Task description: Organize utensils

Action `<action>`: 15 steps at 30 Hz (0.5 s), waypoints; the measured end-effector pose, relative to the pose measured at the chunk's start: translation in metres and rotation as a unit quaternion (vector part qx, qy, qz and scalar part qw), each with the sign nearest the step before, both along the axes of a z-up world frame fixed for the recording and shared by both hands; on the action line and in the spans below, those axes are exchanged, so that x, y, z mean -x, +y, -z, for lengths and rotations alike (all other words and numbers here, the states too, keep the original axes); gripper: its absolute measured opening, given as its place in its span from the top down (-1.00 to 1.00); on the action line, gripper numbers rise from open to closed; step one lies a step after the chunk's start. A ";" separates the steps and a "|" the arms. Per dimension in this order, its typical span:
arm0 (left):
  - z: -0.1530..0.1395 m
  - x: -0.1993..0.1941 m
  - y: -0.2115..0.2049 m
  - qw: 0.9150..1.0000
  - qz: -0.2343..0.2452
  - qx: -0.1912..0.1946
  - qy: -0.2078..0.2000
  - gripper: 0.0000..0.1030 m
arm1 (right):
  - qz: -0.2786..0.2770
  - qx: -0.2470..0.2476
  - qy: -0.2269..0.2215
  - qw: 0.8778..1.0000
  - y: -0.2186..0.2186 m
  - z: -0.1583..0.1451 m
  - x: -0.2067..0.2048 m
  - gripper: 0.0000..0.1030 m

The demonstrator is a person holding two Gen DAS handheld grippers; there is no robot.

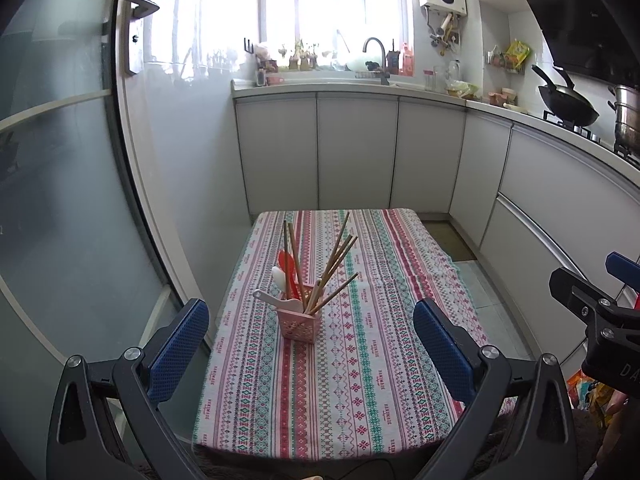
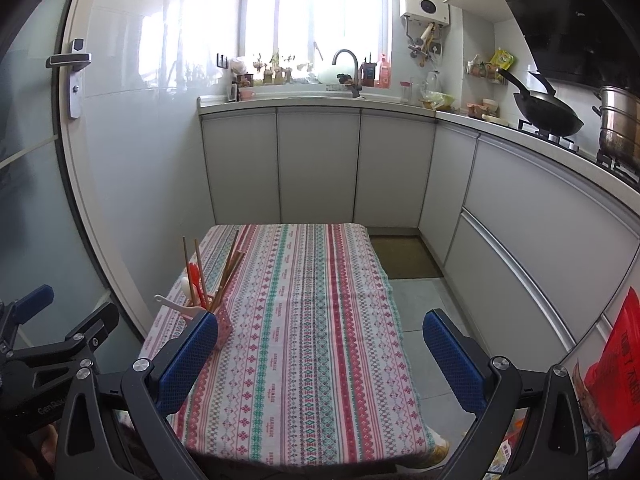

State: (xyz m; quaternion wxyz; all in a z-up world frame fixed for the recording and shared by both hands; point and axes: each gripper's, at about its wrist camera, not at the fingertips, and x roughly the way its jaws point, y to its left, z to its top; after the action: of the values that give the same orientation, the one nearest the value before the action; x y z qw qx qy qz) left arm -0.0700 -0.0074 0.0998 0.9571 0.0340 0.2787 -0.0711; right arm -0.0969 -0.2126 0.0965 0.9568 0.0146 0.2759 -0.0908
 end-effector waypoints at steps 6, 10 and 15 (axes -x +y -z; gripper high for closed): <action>0.000 0.001 0.000 1.000 -0.001 0.000 0.001 -1.00 | -0.002 -0.001 0.002 1.000 0.001 0.001 -0.001 -1.00; -0.001 0.001 0.000 1.000 -0.003 0.002 0.001 -1.00 | -0.002 0.000 0.002 1.000 0.001 0.001 -0.001 -1.00; -0.001 0.000 0.001 1.000 -0.003 0.002 0.003 -1.00 | -0.003 0.000 0.003 1.000 0.001 0.001 -0.002 -1.00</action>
State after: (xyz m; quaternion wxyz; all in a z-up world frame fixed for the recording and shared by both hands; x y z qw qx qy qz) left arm -0.0697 -0.0065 0.1010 0.9566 0.0311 0.2814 -0.0692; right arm -0.0953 -0.2114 0.0955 0.9563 0.0140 0.2785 -0.0883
